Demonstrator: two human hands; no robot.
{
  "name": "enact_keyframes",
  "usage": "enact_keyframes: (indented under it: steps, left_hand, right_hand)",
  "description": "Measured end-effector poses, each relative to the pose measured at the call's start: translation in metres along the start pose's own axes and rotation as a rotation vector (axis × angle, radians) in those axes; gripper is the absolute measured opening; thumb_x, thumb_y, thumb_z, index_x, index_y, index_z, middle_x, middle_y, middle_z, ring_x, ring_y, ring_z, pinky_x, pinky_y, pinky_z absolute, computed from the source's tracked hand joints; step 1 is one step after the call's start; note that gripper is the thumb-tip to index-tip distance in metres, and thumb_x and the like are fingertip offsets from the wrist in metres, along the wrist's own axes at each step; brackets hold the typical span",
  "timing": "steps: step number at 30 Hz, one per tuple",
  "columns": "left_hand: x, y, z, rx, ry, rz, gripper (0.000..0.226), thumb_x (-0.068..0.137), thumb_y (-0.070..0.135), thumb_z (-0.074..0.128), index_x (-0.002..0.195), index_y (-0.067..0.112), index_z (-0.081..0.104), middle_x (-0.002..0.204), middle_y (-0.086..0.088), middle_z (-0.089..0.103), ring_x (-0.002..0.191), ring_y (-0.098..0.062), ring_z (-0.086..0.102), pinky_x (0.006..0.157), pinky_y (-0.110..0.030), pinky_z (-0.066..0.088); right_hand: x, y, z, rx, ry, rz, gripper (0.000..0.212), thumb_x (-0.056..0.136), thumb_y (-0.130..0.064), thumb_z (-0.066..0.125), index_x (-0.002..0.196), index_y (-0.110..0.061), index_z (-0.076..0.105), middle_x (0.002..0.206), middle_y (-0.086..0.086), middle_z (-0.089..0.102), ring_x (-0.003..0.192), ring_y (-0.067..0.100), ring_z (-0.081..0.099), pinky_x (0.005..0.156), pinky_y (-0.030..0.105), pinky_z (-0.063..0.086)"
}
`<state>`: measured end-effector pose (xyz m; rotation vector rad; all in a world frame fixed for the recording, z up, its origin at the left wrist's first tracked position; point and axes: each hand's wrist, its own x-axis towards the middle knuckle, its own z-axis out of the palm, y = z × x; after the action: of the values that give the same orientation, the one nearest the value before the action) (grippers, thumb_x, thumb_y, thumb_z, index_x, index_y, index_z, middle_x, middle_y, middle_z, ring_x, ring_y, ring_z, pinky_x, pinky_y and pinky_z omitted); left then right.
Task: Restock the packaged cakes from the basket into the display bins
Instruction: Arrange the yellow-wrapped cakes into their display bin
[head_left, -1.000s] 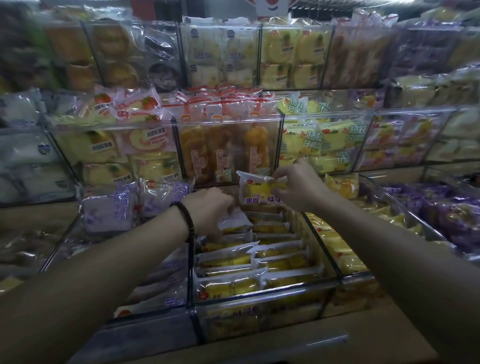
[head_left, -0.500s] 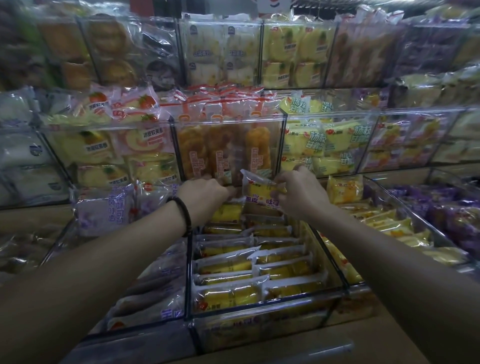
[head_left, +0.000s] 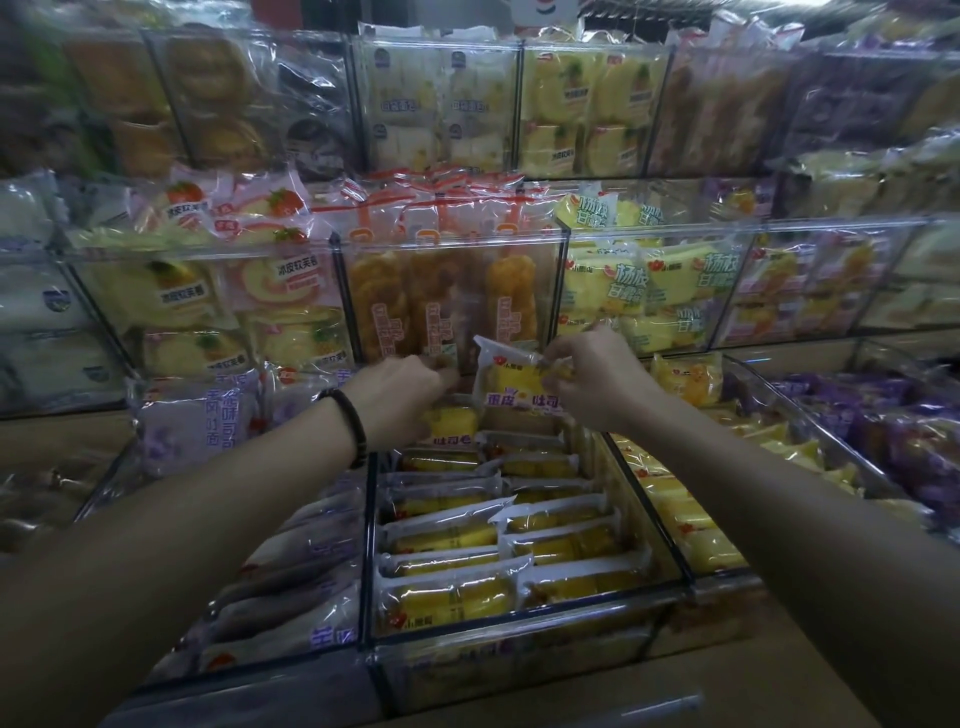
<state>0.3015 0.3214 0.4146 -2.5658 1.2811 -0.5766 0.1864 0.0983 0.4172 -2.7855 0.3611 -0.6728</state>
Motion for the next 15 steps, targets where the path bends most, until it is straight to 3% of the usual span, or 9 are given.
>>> enact_keyframes:
  steps: [4, 8, 11, 15]
  left_hand:
    - [0.001, 0.002, 0.003, -0.065, -0.023, -0.048, 0.054, 0.089, 0.022, 0.079, 0.137, 0.02, 0.054, 0.132, -0.006, 0.052, 0.098, -0.025, 0.061, 0.069, -0.033, 0.05]
    - [0.001, 0.006, 0.009, -0.053, -0.005, -0.083, 0.05, 0.092, 0.016, 0.073, 0.138, 0.018, 0.055, 0.142, -0.009, 0.043, 0.108, -0.032, 0.061, 0.073, -0.034, 0.052]
    - [0.002, 0.007, 0.006, -0.054, -0.006, -0.123, 0.045, 0.089, 0.015, 0.075, 0.132, 0.02, 0.061, 0.137, -0.008, 0.047, 0.108, -0.031, 0.06, 0.076, -0.037, 0.054]
    - [0.001, 0.009, 0.001, -0.06, -0.028, -0.129, 0.047, 0.092, 0.016, 0.072, 0.136, 0.024, 0.057, 0.132, -0.004, 0.053, 0.11, -0.026, 0.059, 0.07, -0.033, 0.049]
  right_hand:
    - [0.003, -0.007, 0.008, -0.113, -0.034, 0.048, 0.032, 0.098, -0.02, 0.067, 0.13, -0.018, 0.065, 0.127, 0.013, 0.048, 0.104, 0.033, 0.059, 0.093, 0.048, 0.058]
    - [0.008, -0.017, 0.002, -0.253, -0.089, -0.016, 0.023, 0.098, -0.016, 0.065, 0.121, -0.019, 0.068, 0.113, 0.009, 0.05, 0.1, 0.028, 0.055, 0.09, 0.046, 0.058]
    - [0.008, -0.024, 0.0, -0.346, -0.146, -0.106, 0.028, 0.1, -0.02, 0.065, 0.127, -0.024, 0.067, 0.125, 0.011, 0.048, 0.111, 0.031, 0.052, 0.091, 0.047, 0.056]
    - [0.007, -0.018, 0.022, -0.515, -0.121, -0.061, 0.037, 0.095, -0.016, 0.069, 0.131, -0.02, 0.066, 0.144, 0.014, 0.043, 0.134, 0.036, 0.038, 0.103, 0.049, 0.046]
